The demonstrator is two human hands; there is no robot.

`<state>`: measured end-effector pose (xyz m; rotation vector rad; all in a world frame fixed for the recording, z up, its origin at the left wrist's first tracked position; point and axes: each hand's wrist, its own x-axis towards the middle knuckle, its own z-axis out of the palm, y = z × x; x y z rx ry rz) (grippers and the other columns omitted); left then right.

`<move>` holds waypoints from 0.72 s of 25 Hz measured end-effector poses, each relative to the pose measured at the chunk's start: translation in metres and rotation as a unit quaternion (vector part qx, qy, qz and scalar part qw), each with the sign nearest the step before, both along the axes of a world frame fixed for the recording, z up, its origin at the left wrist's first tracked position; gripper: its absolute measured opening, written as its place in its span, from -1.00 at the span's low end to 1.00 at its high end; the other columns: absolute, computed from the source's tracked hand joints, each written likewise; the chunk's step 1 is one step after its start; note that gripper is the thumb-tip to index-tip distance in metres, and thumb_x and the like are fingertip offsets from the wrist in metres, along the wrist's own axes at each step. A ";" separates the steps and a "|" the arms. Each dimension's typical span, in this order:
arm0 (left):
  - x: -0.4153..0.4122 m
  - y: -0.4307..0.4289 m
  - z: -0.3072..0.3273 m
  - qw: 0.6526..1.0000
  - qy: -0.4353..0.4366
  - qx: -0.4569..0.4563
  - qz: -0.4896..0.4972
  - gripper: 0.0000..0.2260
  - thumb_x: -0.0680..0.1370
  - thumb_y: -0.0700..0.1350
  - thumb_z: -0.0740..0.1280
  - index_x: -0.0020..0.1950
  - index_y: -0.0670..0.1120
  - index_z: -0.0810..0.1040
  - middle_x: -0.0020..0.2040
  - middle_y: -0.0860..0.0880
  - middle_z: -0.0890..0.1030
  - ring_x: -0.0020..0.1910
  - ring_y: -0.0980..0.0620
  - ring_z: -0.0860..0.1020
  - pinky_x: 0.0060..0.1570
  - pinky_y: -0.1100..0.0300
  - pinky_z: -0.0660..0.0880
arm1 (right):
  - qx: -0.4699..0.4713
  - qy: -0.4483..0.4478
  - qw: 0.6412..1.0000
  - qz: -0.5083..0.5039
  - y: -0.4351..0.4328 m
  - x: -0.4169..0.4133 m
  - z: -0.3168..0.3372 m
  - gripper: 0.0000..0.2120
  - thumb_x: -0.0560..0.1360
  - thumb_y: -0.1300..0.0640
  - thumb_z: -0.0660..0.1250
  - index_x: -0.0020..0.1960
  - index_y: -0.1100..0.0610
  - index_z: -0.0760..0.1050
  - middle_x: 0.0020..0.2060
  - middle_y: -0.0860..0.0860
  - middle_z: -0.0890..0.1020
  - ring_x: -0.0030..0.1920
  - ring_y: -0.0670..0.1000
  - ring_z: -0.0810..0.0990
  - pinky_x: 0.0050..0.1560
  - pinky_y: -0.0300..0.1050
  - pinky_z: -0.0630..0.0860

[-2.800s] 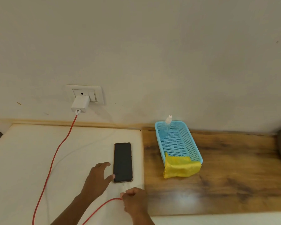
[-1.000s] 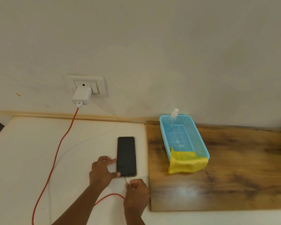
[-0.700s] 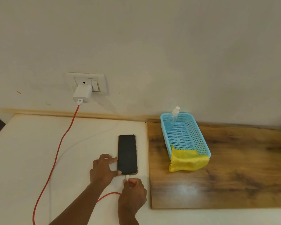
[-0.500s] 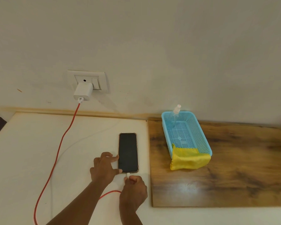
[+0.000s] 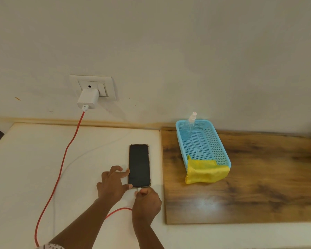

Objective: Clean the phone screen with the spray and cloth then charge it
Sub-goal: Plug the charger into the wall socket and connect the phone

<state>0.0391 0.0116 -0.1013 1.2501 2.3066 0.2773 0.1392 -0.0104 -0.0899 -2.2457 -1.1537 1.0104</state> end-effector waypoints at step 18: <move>-0.005 0.001 0.003 0.993 0.035 -0.069 -0.085 -0.40 0.46 0.19 0.33 0.45 0.08 0.25 0.47 -0.02 0.29 0.41 -0.10 0.30 0.31 -0.08 0.33 | -0.078 -0.033 0.986 0.146 0.022 0.021 0.016 -0.68 0.41 -0.08 0.42 0.05 0.11 0.60 -0.01 0.01 0.68 -0.04 -0.02 0.66 0.04 -0.25 0.54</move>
